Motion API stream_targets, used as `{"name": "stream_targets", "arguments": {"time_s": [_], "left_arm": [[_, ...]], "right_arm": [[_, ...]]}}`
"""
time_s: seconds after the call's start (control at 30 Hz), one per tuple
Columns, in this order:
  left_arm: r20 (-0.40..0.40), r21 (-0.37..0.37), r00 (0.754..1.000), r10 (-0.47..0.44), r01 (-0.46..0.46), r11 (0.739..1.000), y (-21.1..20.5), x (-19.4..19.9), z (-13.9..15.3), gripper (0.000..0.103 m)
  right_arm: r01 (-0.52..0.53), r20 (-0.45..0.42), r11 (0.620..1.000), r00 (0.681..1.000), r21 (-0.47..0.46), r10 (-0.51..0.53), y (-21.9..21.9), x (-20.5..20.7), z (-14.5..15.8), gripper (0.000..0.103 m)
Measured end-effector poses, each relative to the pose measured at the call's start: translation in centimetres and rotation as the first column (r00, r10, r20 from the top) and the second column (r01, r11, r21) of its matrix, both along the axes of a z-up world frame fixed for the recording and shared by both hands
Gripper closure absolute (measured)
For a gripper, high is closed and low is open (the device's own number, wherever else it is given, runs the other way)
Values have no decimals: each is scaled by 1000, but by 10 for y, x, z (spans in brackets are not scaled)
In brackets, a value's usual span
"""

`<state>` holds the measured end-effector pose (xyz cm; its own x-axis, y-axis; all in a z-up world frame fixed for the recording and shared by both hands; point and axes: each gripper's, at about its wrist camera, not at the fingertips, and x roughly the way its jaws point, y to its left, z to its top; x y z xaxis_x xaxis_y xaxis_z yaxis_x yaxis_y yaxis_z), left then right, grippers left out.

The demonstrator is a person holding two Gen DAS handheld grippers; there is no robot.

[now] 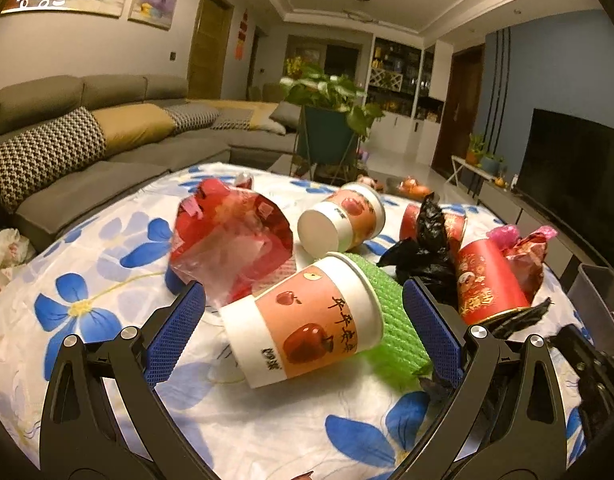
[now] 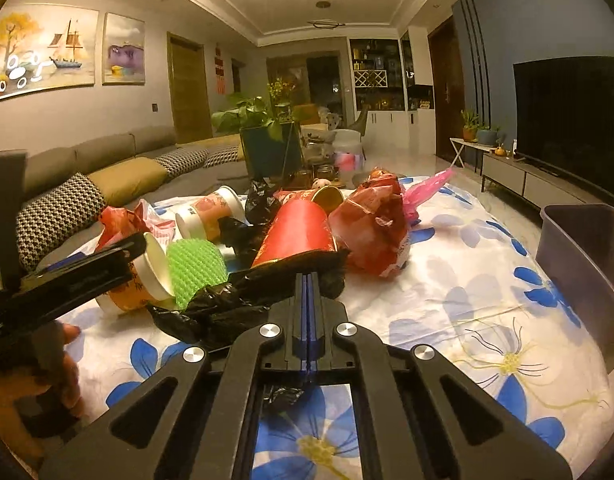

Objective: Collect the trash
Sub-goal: 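Grasp the black plastic bag with the right tool while the left tool grasps the white paper cup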

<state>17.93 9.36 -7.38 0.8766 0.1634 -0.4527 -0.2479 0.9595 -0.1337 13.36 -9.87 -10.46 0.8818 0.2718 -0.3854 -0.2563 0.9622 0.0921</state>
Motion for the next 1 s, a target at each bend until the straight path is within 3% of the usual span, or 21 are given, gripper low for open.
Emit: {"name": "stream_targets", "arguments": {"time_s": [0.1,0.17,0.2,0.23,0.53,0.8,0.87,1.0], "left_arm": [[-42,-17,999,9,-10,1000,2,10,-4,6],[-61,-37,998,10,-13,999,4,15,-6,6],[-67,-40,998,9,-12,999,5,17,-7,8],[-77,-46,997,1,-5,999,5,20,-9,10],[-68,-85,997,-39,34,996,13,15,-12,11],[-50,-121,997,-53,47,992,23,-3,-9,11],[-46,-133,998,-52,45,990,27,-7,-9,11],[-39,-156,998,-53,47,987,33,-12,-10,11]], "right_arm": [[-12,-23,1000,1000,-9,12,-1,1,-1,101],[-9,-26,1000,1000,-6,9,0,3,-3,83],[-8,-23,1000,1000,4,8,-2,2,-2,61],[-6,-16,1000,1000,13,6,-1,2,-3,50],[-37,-73,999,997,19,38,9,15,-11,32],[-91,-132,996,987,-5,90,29,31,-20,33],[-113,-178,994,978,14,113,32,39,-26,41],[-143,-232,989,961,44,149,32,48,-34,70]]}}
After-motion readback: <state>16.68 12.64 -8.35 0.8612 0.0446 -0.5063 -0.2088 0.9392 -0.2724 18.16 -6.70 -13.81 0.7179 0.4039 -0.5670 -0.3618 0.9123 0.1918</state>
